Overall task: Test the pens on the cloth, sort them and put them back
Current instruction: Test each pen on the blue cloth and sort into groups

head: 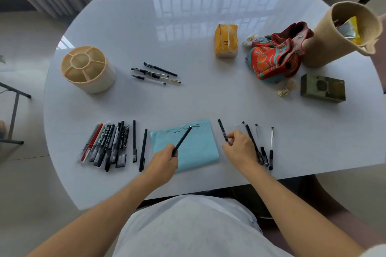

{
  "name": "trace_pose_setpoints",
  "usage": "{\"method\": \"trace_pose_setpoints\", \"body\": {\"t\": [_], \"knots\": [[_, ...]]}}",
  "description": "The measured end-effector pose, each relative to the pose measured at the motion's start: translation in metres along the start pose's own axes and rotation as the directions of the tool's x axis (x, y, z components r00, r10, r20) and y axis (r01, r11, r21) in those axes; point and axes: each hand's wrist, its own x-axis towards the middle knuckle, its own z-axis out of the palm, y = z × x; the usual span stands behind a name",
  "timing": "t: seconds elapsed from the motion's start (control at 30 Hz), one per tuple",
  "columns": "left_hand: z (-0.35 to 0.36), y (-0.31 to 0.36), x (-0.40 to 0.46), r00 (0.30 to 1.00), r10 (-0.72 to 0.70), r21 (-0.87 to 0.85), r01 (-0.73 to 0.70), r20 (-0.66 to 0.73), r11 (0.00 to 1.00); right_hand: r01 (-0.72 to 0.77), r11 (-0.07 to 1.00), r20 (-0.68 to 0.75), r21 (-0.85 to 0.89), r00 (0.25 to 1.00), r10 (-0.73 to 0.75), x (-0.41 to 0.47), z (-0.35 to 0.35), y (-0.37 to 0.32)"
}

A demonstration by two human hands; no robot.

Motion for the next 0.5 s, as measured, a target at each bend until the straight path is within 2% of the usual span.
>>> {"method": "trace_pose_setpoints", "body": {"t": [0.1,0.17,0.23,0.33,0.43,0.5], "knots": [[0.007,0.007,0.001,1.0,-0.019,-0.193,0.016,-0.014,0.981,-0.019,0.93,0.076,0.367,0.997,-0.01,-0.017,0.004,-0.034],[0.009,0.011,0.001,1.0,0.018,-0.273,-0.021,-0.014,0.962,-0.103,0.8,0.195,0.592,0.981,-0.018,-0.031,0.016,-0.058],[0.009,0.015,-0.001,0.999,0.052,-0.299,-0.05,-0.001,0.953,-0.177,0.679,0.274,0.712,0.961,-0.038,-0.04,0.027,-0.076],[0.001,0.01,-0.009,0.998,0.069,-0.318,-0.063,0.008,0.946,-0.286,0.534,0.392,0.796,0.915,-0.094,-0.044,0.037,-0.09],[-0.011,-0.005,-0.015,1.0,0.029,-0.261,-0.03,-0.008,0.965,-0.289,0.586,0.459,0.757,0.873,-0.164,-0.044,0.046,-0.099],[-0.024,-0.021,-0.018,0.992,-0.048,-0.214,0.021,-0.12,0.977,-0.276,0.634,0.459,0.723,0.877,-0.14,-0.041,0.053,-0.107]]}}
